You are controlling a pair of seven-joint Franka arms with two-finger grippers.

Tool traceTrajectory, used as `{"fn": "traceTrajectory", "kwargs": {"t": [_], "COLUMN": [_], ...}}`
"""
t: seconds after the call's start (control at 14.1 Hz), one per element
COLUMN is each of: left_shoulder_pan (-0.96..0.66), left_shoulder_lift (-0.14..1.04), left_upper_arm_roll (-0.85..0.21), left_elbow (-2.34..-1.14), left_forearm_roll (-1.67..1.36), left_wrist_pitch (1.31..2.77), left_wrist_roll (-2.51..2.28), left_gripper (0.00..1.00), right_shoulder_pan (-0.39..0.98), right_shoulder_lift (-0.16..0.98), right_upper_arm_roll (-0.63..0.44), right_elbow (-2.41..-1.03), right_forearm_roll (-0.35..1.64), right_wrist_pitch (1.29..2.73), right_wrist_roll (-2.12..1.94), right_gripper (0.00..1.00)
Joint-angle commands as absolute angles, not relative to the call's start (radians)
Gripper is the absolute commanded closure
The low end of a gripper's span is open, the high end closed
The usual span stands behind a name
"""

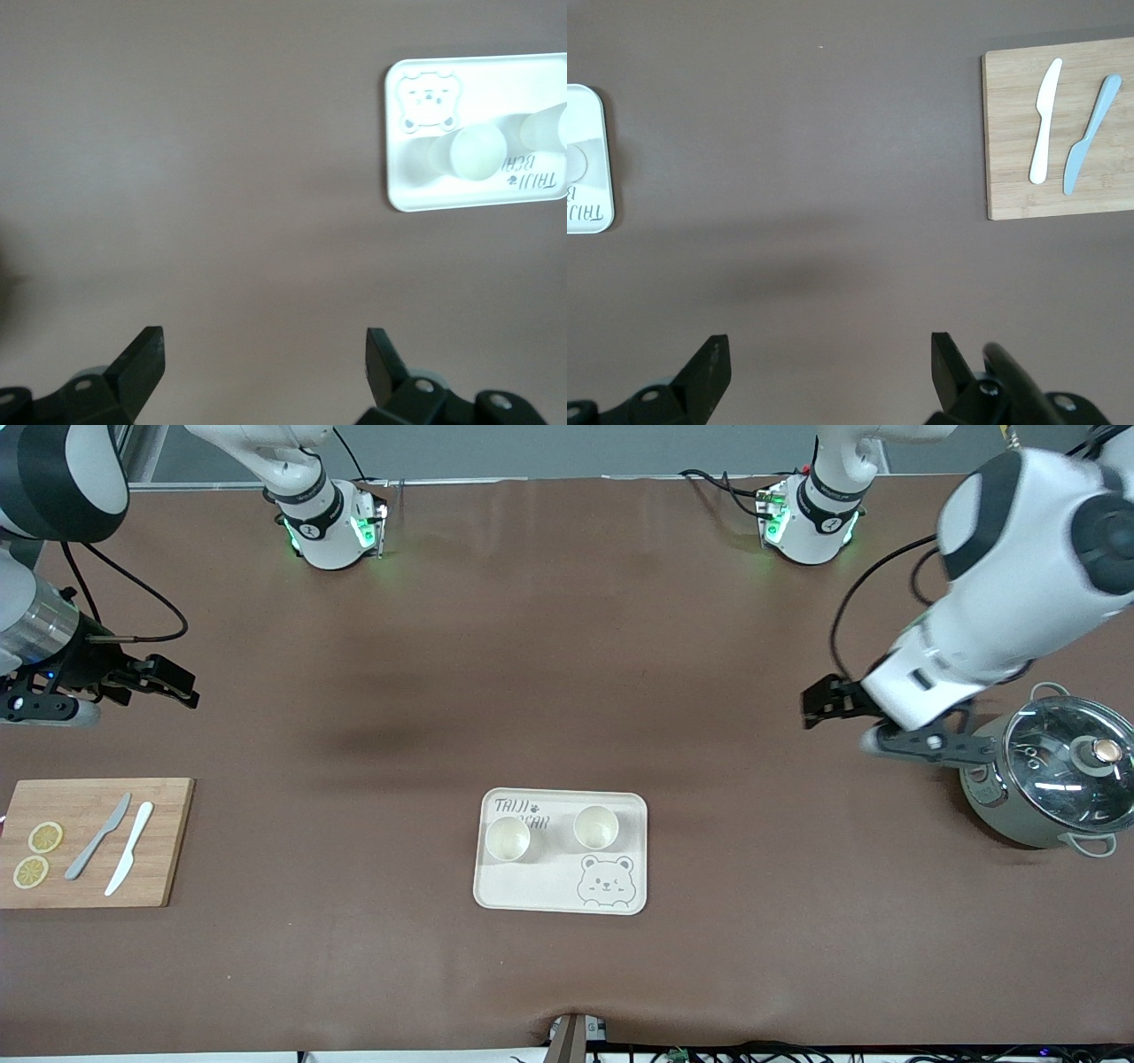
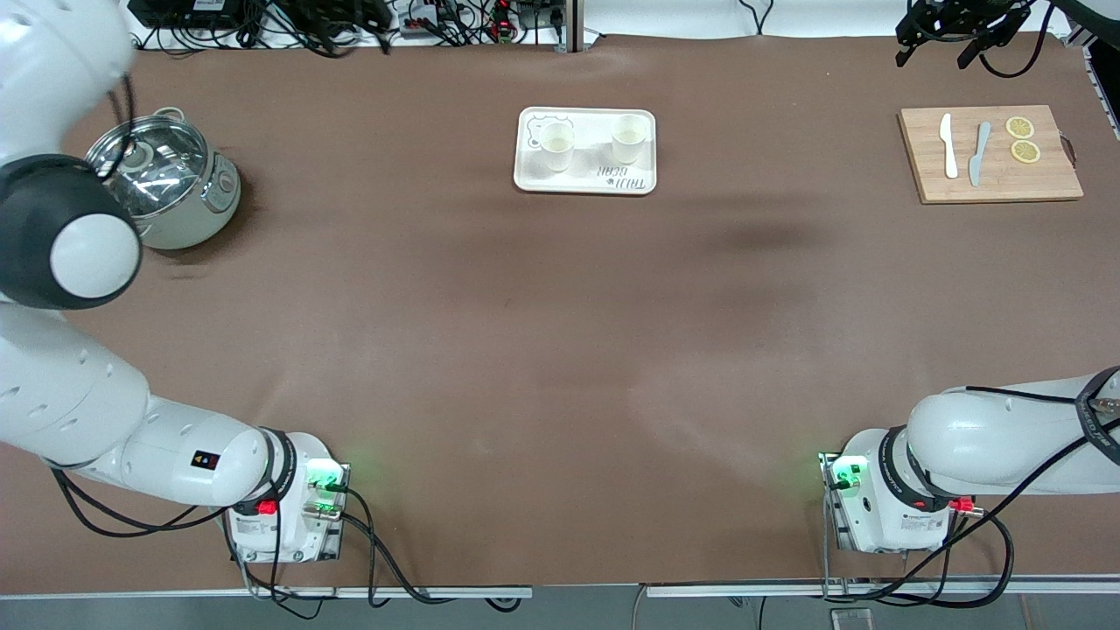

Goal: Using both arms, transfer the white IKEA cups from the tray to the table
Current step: 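Move the left gripper over the white cup on the tray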

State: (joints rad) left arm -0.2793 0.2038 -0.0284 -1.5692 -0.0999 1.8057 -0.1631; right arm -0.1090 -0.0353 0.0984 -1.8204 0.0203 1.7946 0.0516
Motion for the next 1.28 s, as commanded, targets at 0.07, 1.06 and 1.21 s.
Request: {"fn": "traceTrajectory", "kwargs": {"t": [0.07,1.06,1.21], "left_shoulder_pan": [-0.376,-0.649,-0.652], "left_shoulder_lift": [0.332,0.770,0.798], "left_upper_arm_roll": [-0.031,0.107,0.104], "left_elbow": [-1.464,-1.111,-1.097], "left_forearm_roll": [-0.048,-0.026,-0.028], "left_wrist_pitch": [1.841,1.957,1.986], "left_wrist_roll": [-0.286,-0.445,-0.448], "left_gripper": [0.00,0.00,0.00], "right_shoulder_pan": [-0.100,-0.094,-0.092], "right_shoulder_lift": [-0.038,-0.031,-0.029], "right_upper_arm_roll": [0.098,0.098,0.098], "right_elbow": [-1.822,-1.822,-1.822], "right_forearm_roll": [0.029,0.029,0.029], "right_wrist_pitch": [1.796,1.795,1.796], "right_wrist_roll": [0.051,0.055,0.055], "right_gripper": [0.00,0.00,0.00]}}
